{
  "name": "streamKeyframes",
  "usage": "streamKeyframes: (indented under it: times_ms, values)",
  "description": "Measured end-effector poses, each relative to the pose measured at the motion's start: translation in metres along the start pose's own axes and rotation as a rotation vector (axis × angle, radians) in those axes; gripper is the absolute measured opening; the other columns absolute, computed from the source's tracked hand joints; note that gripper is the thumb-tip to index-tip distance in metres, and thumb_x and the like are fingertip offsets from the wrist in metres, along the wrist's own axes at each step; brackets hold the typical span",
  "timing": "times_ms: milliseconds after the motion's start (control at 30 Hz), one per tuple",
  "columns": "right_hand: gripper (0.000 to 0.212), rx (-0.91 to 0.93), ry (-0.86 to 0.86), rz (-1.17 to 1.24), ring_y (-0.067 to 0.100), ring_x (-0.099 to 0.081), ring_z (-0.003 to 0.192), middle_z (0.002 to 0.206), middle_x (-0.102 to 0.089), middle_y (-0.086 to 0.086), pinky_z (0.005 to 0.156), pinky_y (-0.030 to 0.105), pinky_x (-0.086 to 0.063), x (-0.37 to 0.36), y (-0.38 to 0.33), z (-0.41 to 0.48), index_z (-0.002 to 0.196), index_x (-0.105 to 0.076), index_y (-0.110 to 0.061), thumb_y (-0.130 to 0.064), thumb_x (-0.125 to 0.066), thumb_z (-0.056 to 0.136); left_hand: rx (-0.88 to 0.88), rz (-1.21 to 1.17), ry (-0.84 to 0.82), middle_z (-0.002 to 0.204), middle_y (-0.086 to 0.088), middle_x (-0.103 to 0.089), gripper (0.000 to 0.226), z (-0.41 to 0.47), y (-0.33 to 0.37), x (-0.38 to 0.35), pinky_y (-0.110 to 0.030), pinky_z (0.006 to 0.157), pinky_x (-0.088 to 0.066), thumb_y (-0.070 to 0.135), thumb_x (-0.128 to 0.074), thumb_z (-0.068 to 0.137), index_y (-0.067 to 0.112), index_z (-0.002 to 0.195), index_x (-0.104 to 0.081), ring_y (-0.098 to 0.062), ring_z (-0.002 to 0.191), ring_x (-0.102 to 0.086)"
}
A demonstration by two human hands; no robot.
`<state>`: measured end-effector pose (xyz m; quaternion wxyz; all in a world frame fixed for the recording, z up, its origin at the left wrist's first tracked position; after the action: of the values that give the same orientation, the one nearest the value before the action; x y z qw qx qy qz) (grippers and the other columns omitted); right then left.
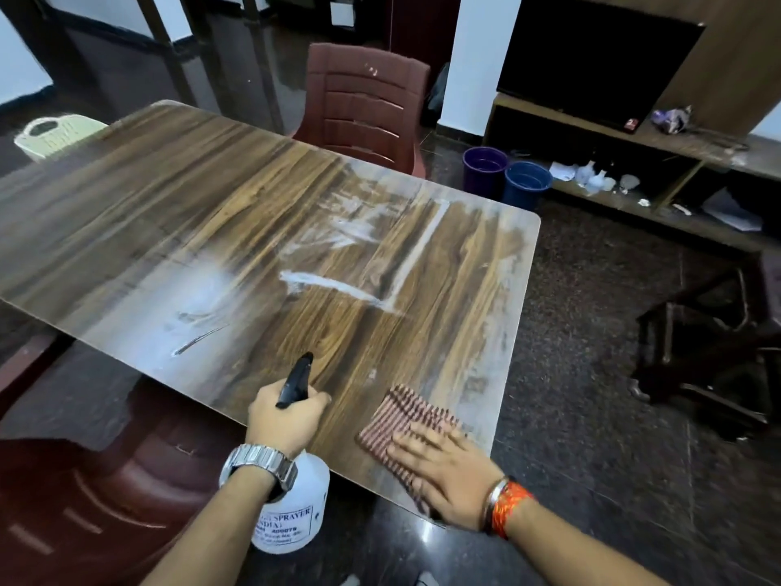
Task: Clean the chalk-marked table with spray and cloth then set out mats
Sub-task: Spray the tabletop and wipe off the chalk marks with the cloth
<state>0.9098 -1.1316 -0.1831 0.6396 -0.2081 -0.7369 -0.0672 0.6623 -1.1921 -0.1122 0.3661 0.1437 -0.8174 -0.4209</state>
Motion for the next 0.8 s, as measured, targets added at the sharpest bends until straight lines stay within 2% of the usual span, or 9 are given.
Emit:
streamKeyframes:
  times_ms: [67, 167, 267, 333, 400, 467, 533, 633, 800]
  values:
    - [0.058, -0.191, 0.02, 0.025, 0.014, -0.021, 0.144, 0.155, -0.022, -0.016, 0.112, 0.044, -0.01, 0.009, 0.049, 0.014, 0.15, -0.012, -0.041, -0.048, -0.025, 0.094, -0.007, -0.004, -0.002, 0.043, 0.003, -0.056, 0.019, -0.004, 0.003, -0.002, -0.031, 0.058, -0.047, 0.023, -0.075, 0.068, 0.016, 0.056, -0.062, -0.027, 0.049, -0.055]
    - [0.068, -0.57, 0.001, 0.129, 0.013, -0.008, 0.146, 0.158, -0.011, -0.017, 0.116, 0.042, 0.001, 0.016, 0.117, 0.025, 0.15, -0.012, -0.039, -0.054, -0.003, 0.084, 0.0, -0.013, 0.025, 0.044, 0.003, -0.056, 0.02, -0.006, 0.002, 0.004, -0.029, 0.057, -0.046, 0.022, -0.076, 0.069, 0.014, 0.058, -0.062, -0.025, 0.049, -0.055]
    - [0.071, -0.78, 0.08, 0.18, 0.016, -0.012, 0.146, 0.157, -0.009, -0.018, 0.115, 0.044, 0.0, 0.017, 0.112, 0.027, 0.15, -0.014, -0.039, -0.053, -0.003, 0.082, 0.016, -0.027, 0.07, 0.045, 0.004, -0.056, 0.019, -0.007, -0.001, 0.018, -0.03, 0.057, -0.046, 0.023, -0.077, 0.068, 0.014, 0.06, -0.063, -0.025, 0.049, -0.055]
    - [0.065, -0.63, 0.115, 0.163, 0.021, -0.023, 0.144, 0.155, -0.015, -0.018, 0.113, 0.047, -0.005, 0.017, 0.065, 0.037, 0.15, -0.021, -0.037, -0.05, -0.02, 0.086, 0.044, -0.027, 0.101, 0.046, 0.004, -0.057, 0.018, -0.007, -0.005, 0.026, -0.031, 0.058, -0.047, 0.023, -0.077, 0.067, 0.013, 0.061, -0.064, -0.025, 0.05, -0.055]
    - [0.061, -0.314, 0.098, 0.129, 0.022, -0.031, 0.141, 0.152, -0.024, -0.016, 0.11, 0.048, -0.012, 0.015, 0.004, 0.045, 0.147, -0.029, -0.036, -0.046, -0.035, 0.088, 0.055, -0.028, 0.108, 0.047, 0.004, -0.057, 0.017, -0.009, -0.005, 0.028, -0.029, 0.057, -0.047, 0.023, -0.077, 0.068, 0.012, 0.062, -0.065, -0.024, 0.05, -0.056]
    - [0.06, -0.082, 0.06, 0.076, 0.02, -0.029, 0.141, 0.152, -0.03, -0.016, 0.108, 0.048, -0.015, 0.011, -0.03, 0.057, 0.147, -0.028, -0.038, -0.046, -0.04, 0.089, 0.043, -0.022, 0.119, 0.047, 0.003, -0.058, 0.016, -0.007, -0.001, 0.028, -0.027, 0.056, -0.044, 0.021, -0.076, 0.07, 0.011, 0.063, -0.066, -0.024, 0.051, -0.056]
    - [0.059, 0.026, 0.062, 0.025, 0.018, -0.03, 0.141, 0.151, -0.034, -0.016, 0.108, 0.048, -0.015, 0.013, -0.031, 0.079, 0.147, -0.027, -0.039, -0.048, -0.039, 0.089, 0.043, -0.017, 0.133, 0.047, 0.002, -0.057, 0.016, -0.004, 0.002, 0.027, -0.028, 0.056, -0.043, 0.02, -0.074, 0.072, 0.009, 0.064, -0.065, -0.023, 0.051, -0.054]
    - [0.057, 0.012, -0.003, 0.028, 0.016, -0.028, 0.142, 0.152, -0.033, -0.017, 0.111, 0.047, -0.011, 0.013, 0.0, 0.112, 0.147, -0.026, -0.041, -0.048, -0.035, 0.091, 0.068, -0.018, 0.126, 0.044, 0.006, -0.053, 0.022, 0.002, 0.007, 0.018, -0.028, 0.057, -0.044, 0.024, -0.075, 0.071, 0.011, 0.06, -0.061, -0.023, 0.049, -0.052]
    - [0.062, -0.252, 0.055, 0.057, 0.015, -0.019, 0.145, 0.156, -0.022, -0.017, 0.115, 0.045, -0.003, 0.043, 0.111, 0.143, 0.148, -0.022, -0.042, -0.052, -0.018, 0.087, 0.074, -0.038, 0.167, 0.041, 0.008, -0.051, 0.031, 0.009, 0.026, -0.006, -0.027, 0.055, -0.041, 0.027, -0.08, 0.072, 0.016, 0.055, -0.056, -0.022, 0.046, -0.051]
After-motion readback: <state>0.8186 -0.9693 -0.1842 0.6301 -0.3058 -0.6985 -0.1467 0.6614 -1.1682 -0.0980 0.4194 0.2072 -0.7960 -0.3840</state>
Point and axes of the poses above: each hand's wrist, its own z-axis towards the middle knuckle, its own x-axis out of the back of the hand, y = z × x, the point moved 9 cm from there along z, towards the middle knuckle
